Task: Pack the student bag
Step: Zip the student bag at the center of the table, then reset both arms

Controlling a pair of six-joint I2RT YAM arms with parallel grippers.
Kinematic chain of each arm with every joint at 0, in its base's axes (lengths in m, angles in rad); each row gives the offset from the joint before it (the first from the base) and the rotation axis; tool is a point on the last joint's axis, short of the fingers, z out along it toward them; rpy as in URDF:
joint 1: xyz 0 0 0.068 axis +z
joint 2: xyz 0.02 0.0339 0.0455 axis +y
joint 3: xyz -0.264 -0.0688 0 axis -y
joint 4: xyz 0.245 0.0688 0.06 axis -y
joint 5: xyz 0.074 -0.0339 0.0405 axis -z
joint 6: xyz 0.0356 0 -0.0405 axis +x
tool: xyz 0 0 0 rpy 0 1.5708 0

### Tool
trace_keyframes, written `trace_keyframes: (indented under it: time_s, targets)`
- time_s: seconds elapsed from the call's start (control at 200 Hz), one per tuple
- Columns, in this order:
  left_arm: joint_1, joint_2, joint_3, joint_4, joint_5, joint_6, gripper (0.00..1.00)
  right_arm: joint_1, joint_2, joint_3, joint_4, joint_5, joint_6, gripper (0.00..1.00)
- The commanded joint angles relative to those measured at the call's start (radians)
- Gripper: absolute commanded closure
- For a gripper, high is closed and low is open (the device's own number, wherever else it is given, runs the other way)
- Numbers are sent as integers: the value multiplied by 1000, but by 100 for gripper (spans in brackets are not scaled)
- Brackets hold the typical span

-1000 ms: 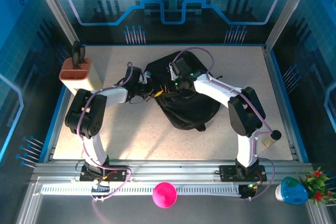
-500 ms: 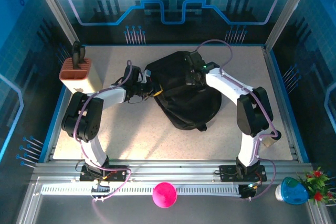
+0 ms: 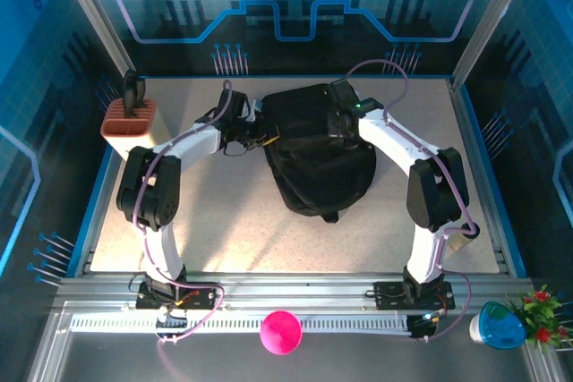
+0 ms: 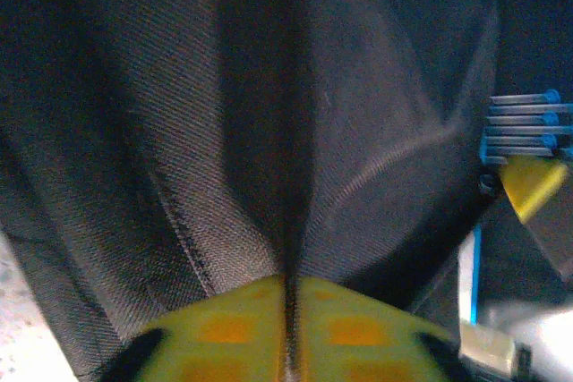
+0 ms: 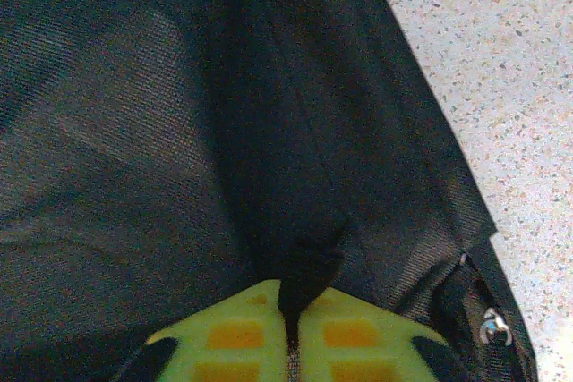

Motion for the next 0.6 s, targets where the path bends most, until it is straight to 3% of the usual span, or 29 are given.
trace_keyframes:
  time_s: [0.0, 0.115, 0.295, 0.475, 0.595]
  targets:
    - [15, -32, 58, -95, -160, 81, 64, -34, -111, 11, -11, 21, -28, 64]
    - [11, -135, 7, -93, -273, 132, 46, -48, -224, -55, 26, 30, -39, 29]
    - [6, -370, -192, -76, -470, 202, 16, -90, -467, -297, 215, 106, -122, 1]
    - [5, -605, -416, -19, -596, 256, 3, -182, -672, -530, 366, 133, -157, 0]
    - [5, -733, -573, 60, -747, 287, 1, -238, -767, -685, 453, 138, -145, 0]
